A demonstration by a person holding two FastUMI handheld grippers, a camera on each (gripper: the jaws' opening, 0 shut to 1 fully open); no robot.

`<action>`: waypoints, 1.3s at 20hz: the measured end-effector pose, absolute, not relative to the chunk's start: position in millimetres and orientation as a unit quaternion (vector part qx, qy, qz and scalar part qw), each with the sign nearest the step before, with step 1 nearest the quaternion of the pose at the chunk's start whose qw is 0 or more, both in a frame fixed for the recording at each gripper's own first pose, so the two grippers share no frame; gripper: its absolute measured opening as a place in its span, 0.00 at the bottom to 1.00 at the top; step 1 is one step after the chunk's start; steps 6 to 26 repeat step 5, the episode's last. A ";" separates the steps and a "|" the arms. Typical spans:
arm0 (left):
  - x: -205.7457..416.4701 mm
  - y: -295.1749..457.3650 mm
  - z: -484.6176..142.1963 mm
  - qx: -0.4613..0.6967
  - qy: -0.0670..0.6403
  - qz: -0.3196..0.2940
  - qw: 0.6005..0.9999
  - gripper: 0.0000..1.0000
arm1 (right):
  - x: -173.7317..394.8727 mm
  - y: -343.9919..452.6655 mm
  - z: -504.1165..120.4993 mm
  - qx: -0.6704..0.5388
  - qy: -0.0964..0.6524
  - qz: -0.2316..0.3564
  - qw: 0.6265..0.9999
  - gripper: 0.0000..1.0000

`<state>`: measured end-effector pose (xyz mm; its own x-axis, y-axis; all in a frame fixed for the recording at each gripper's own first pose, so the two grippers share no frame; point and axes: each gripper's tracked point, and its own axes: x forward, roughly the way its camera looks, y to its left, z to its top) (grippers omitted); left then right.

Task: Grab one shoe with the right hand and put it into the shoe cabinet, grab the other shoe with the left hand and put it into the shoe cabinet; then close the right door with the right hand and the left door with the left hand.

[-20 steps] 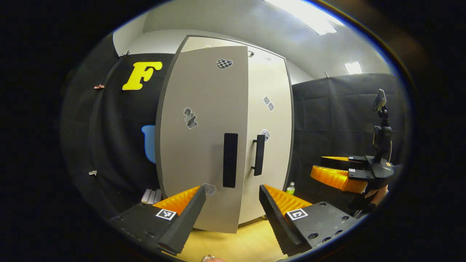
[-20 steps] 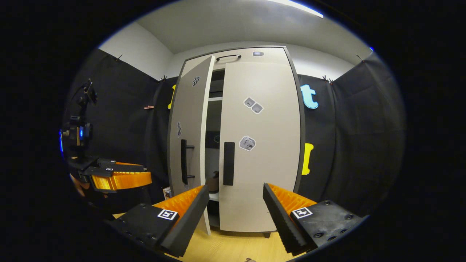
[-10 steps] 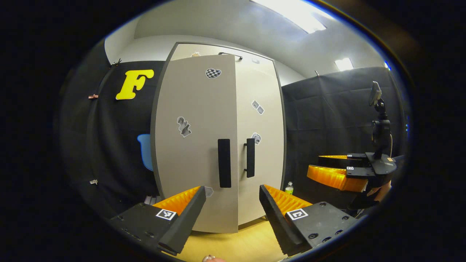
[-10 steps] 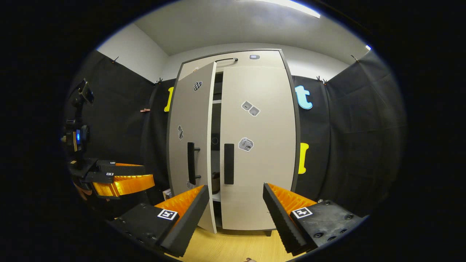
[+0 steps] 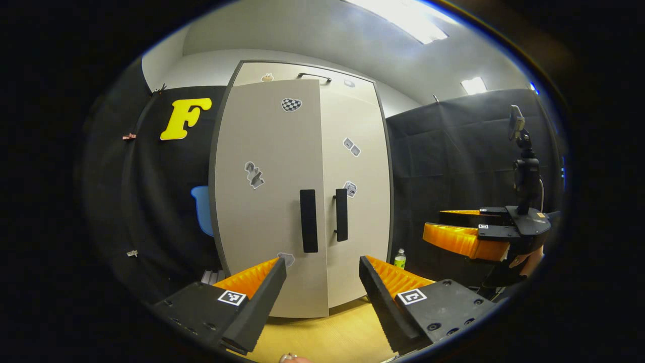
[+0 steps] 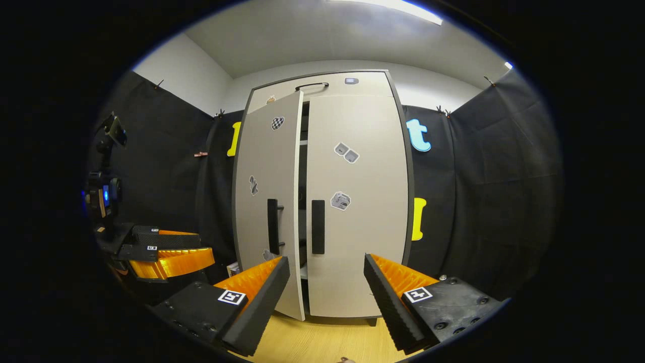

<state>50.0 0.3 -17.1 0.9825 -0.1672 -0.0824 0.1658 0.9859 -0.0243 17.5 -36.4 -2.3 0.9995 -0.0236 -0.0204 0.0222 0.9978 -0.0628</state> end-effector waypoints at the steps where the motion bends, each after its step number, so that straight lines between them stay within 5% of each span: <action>1: 48.7 1.2 -17.3 -0.011 0.042 -0.082 0.996 0.93 | 17.1 -35.0 -1.7 -0.032 0.009 -0.010 0.999 0.98; 26: 47.0 4.9 -16.9 -0.021 0.044 -0.078 0.996 0.93 | 14.2 -29.0 -1.4 -0.036 0.009 -0.004 0.999 0.98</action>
